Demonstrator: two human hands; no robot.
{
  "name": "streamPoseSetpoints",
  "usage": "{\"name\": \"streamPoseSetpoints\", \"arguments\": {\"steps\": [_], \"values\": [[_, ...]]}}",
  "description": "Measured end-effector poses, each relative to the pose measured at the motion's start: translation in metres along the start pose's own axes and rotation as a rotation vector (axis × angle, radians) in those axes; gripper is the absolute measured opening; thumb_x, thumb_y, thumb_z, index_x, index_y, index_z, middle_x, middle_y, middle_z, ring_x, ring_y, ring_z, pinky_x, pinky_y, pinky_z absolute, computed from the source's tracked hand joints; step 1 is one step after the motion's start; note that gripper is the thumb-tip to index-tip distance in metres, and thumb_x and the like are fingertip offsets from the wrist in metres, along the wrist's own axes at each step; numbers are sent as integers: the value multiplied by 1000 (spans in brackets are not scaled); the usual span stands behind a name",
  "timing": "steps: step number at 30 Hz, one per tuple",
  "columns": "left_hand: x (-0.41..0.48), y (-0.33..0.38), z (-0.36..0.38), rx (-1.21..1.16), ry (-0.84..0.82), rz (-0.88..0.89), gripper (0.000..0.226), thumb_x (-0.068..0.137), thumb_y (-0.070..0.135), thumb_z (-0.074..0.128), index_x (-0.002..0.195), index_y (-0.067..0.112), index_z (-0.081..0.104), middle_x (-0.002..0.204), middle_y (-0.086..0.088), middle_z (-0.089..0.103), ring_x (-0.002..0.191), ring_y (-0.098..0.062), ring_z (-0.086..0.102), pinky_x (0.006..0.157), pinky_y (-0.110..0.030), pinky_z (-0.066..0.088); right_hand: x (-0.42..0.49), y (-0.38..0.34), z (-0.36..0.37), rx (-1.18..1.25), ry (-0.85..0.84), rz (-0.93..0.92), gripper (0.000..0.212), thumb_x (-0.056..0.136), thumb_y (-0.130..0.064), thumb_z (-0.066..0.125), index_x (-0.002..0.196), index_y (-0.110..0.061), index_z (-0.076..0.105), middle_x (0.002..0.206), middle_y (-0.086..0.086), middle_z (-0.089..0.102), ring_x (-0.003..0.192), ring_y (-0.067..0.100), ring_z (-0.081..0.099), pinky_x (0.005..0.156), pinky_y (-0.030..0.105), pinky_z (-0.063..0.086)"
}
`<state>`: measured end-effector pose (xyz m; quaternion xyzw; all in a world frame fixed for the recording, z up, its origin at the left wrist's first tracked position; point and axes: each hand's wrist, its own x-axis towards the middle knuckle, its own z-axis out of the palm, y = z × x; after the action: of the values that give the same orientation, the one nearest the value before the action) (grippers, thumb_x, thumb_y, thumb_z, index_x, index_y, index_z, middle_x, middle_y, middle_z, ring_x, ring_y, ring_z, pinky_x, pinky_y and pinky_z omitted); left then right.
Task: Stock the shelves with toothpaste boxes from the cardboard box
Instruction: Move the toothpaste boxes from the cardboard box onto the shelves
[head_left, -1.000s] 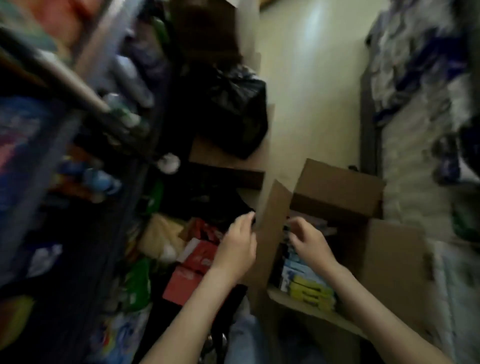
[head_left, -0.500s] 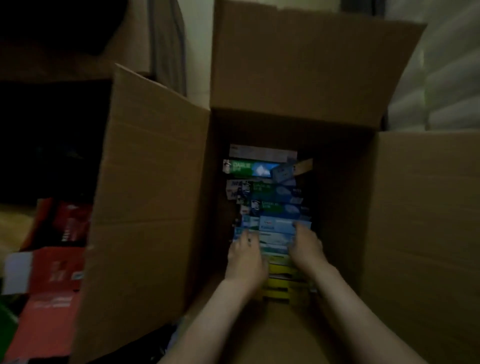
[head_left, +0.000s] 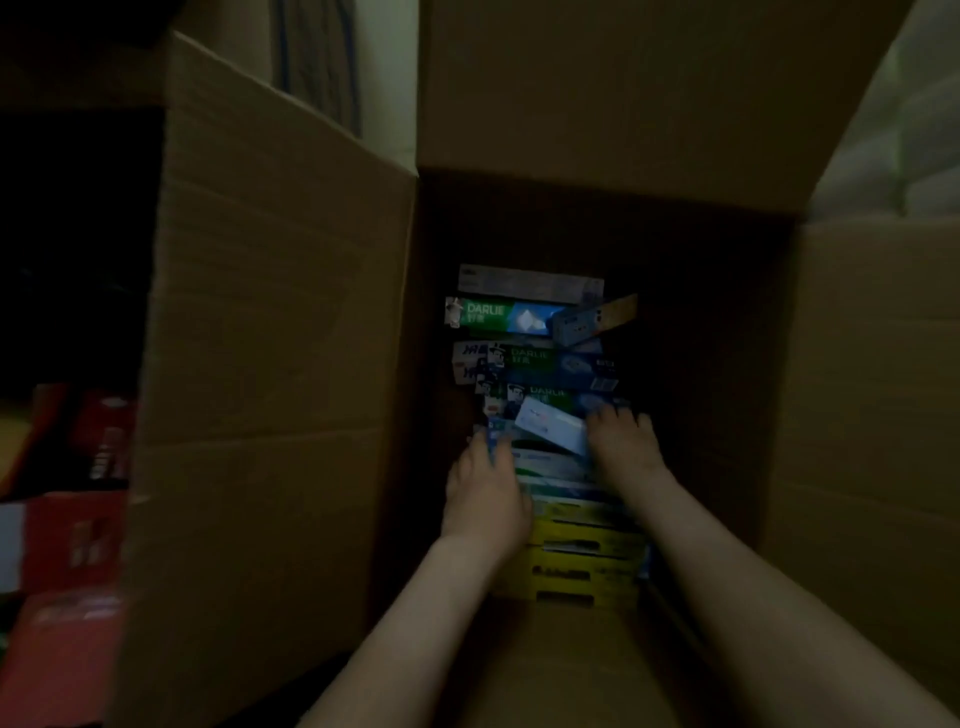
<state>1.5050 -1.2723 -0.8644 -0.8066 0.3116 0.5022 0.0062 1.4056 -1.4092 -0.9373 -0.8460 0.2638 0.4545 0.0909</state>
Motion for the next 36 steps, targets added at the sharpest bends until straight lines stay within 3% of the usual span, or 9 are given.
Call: {"name": "streamPoseSetpoints", "arguments": {"steps": [5, 9, 12, 14, 17, 22, 27, 32, 36], "values": [[-85, 16, -77, 169, 145, 239, 74, 95, 6, 45, 153, 27, 3, 159, -14, -4, 146, -29, 0, 118, -40, 6, -109, 1, -96, 958, -136, -67, 52, 87, -27, 64, 127, -26, 31, 111, -5, 49, 91, 14, 58, 73, 29, 50], [-176, 13, -161, 516, 297, 389, 71, 97, 15, 46, 153, 19, 2, 160, -14, -2, 148, -29, -1, 116, -50, -5, -216, -13, -203, 1112, -257, -274, 33, 88, -29, 60, 120, -29, 51, 118, -1, 55, 104, 15, 57, 91, 35, 49], [-249, -2, -222, 552, 459, 434, 61, 74, 30, 73, 128, 9, 56, 121, -10, 63, 115, -26, 59, 108, -54, 32, -291, -31, -282, 1380, -361, -307, 23, 91, -10, 54, 112, -15, 61, 104, 5, 64, 93, 20, 61, 75, 27, 50], [-299, -15, -258, 517, 539, 479, 59, 62, 35, 77, 111, 7, 62, 91, -6, 67, 81, -23, 66, 84, -40, 53, -336, -49, -324, 1485, -404, -385, 29, 83, -17, 59, 110, -8, 62, 100, 12, 65, 88, 23, 60, 68, 27, 49], [-378, -34, -307, 390, 599, 424, 50, 67, 39, 47, 106, 8, 51, 82, -6, 62, 66, -25, 62, 55, -30, 49, -391, -83, -376, 1475, -348, -496, 44, 76, -33, 63, 110, -6, 58, 105, 18, 61, 90, 26, 59, 73, 32, 47], [-505, -92, -359, 248, 730, 214, 52, 84, 34, 58, 128, 13, 41, 115, -5, 56, 103, -26, 57, 80, -37, 45, -473, -160, -460, 1225, -170, -675, 43, 75, -46, 75, 101, -14, 61, 94, 5, 63, 87, 16, 60, 76, 28, 46], [-611, -170, -379, 136, 934, 41, 52, 84, 41, 59, 129, 20, 42, 119, 0, 55, 107, -22, 57, 78, -35, 47, -537, -270, -521, 907, -58, -917, 26, 86, -22, 65, 108, -8, 61, 90, 2, 65, 80, 10, 62, 71, 23, 51], [-707, -248, -359, 96, 1174, -207, 55, 87, 49, 55, 134, 21, 45, 124, -2, 55, 113, -23, 54, 85, -35, 46, -593, -395, -534, 822, -54, -1126, 34, 77, -26, 74, 103, -6, 64, 90, 9, 66, 80, 18, 60, 73, 28, 47], [-782, -294, -319, 177, 1448, -354, 62, 80, 57, 55, 121, 11, 61, 107, -7, 66, 92, -28, 65, 76, -36, 51, -633, -481, -522, 776, -170, -1238, 18, 83, -19, 63, 96, -8, 66, 86, 6, 69, 77, 16, 64, 67, 22, 52]]}}
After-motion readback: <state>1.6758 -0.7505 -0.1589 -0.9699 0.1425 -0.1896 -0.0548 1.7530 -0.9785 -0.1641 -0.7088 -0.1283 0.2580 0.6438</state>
